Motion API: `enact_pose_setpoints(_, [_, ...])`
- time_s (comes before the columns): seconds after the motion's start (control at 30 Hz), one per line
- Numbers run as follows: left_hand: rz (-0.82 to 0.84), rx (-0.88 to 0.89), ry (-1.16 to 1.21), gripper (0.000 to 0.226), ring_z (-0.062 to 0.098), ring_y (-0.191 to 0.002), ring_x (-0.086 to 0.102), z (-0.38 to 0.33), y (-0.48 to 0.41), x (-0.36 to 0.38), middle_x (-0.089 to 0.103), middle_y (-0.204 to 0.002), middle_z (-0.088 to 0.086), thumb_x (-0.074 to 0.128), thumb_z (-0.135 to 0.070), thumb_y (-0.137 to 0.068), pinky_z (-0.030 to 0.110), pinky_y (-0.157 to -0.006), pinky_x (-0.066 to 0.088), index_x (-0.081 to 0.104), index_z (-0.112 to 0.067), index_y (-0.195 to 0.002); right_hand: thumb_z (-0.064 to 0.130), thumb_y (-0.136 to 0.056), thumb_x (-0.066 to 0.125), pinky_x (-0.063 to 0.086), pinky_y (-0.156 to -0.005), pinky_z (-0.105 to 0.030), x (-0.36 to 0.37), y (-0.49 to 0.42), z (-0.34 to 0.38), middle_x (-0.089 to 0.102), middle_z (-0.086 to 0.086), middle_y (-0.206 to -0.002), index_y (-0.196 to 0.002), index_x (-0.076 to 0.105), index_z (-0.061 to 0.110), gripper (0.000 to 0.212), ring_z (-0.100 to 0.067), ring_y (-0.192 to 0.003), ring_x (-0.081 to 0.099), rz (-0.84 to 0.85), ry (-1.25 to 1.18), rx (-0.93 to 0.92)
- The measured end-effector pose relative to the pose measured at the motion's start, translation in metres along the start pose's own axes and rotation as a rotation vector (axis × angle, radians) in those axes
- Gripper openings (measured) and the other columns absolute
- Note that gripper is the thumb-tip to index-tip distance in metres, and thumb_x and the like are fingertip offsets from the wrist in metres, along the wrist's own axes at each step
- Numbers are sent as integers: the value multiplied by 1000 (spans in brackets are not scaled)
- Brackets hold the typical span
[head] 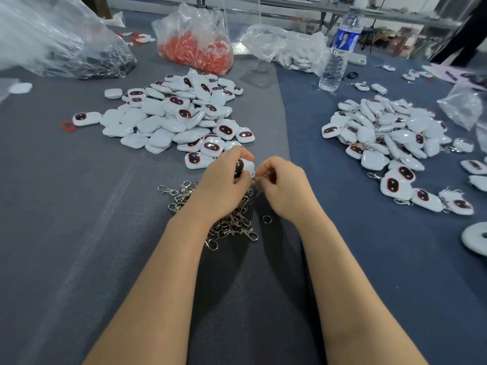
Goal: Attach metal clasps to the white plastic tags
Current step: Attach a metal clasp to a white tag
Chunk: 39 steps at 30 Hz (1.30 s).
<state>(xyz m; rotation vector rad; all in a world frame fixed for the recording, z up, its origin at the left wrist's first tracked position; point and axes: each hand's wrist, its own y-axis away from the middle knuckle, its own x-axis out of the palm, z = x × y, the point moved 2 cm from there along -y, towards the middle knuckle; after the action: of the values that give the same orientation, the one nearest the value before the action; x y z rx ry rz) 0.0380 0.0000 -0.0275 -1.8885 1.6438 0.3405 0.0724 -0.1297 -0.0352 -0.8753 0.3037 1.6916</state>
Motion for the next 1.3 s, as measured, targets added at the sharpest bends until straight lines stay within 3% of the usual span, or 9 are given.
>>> enact_pose_setpoints(0.2, [26, 25, -52, 25, 1, -68, 48, 1, 0, 4, 50, -93, -5, 49, -8, -93, 1, -62, 35, 53, -17, -116, 11, -91, 56, 36, -58, -3, -1, -4, -2, 55, 12, -72, -83, 52, 22, 15, 0, -65, 49, 46, -8, 32])
enact_pose_setpoints(0.4, [-6, -83, 103, 22, -17, -59, 48, 6, -2, -1, 49, -81, -17, 49, -10, -91, 1, -56, 35, 54, -22, -108, 7, -90, 57, 40, -62, -5, -2, 0, 4, 59, 11, -74, -78, 50, 31, 27, -2, -68, 55, 24, -107, -39])
enact_pose_setpoints(0.5, [-38, -197, 219, 21, -6, -59, 48, 12, -5, -2, 53, -81, -12, 49, -15, -88, 10, -58, 37, 57, -31, -99, 5, -89, 58, 43, -65, -7, -3, 0, 6, 59, 11, -75, -79, 54, 31, 29, -7, -71, 56, 7, -206, -54])
enact_pose_setpoints(0.63, [-47, -263, 382, 21, 12, -64, 48, 10, -6, -2, 56, -79, -4, 49, -15, -87, 29, -66, 44, 61, -32, -92, 2, -88, 59, 42, -67, -7, -5, 0, 8, 57, 11, -78, -83, 54, 29, 28, 4, -70, 50, -29, -339, -79])
enact_pose_setpoints(0.87, [-77, -235, 418, 24, 5, -65, 55, 7, -5, -4, 59, -91, -4, 52, -12, -88, 11, -55, 47, 60, -34, -91, 4, -90, 57, 40, -68, -5, -4, 1, 6, 56, 12, -80, -88, 52, 30, 26, 5, -70, 48, -116, -296, -66])
enact_pose_setpoints(1.03, [-133, -184, 414, 29, 12, -78, 71, 5, -6, -3, 58, -112, 3, 45, -1, -93, 27, -72, 59, 63, -23, -101, 7, -90, 57, 38, -63, -1, -4, -1, 2, 58, 12, -77, -80, 54, 33, 28, 9, -67, 49, -166, -275, 9])
enact_pose_setpoints(1.13, [-176, -63, 141, 16, 7, -97, 60, 2, -4, -2, 55, -112, -1, 55, -9, -91, 12, -86, 45, 68, -19, -91, 7, -89, 58, 40, -63, -5, -4, -2, 4, 59, 10, -76, -78, 55, 33, 28, 3, -65, 49, -133, -290, 6])
enact_pose_setpoints(1.2, [-168, -21, 40, 6, 2, -101, 49, 0, -3, 1, 51, -113, -3, 64, -16, -88, -4, -76, 31, 70, -16, -88, 7, -89, 58, 42, -63, -7, -4, -1, 6, 61, 6, -76, -78, 56, 32, 27, 1, -64, 49, -113, -303, -6])
enact_pose_setpoints(1.3, [-181, -13, 1, 5, 0, -98, 46, -1, -1, 3, 45, -112, -4, 65, -15, -87, -7, -72, 29, 68, -13, -84, 6, -90, 58, 41, -62, -7, -2, 1, 10, 62, 2, -77, -78, 54, 31, 28, 0, -64, 49, -130, -282, -28])
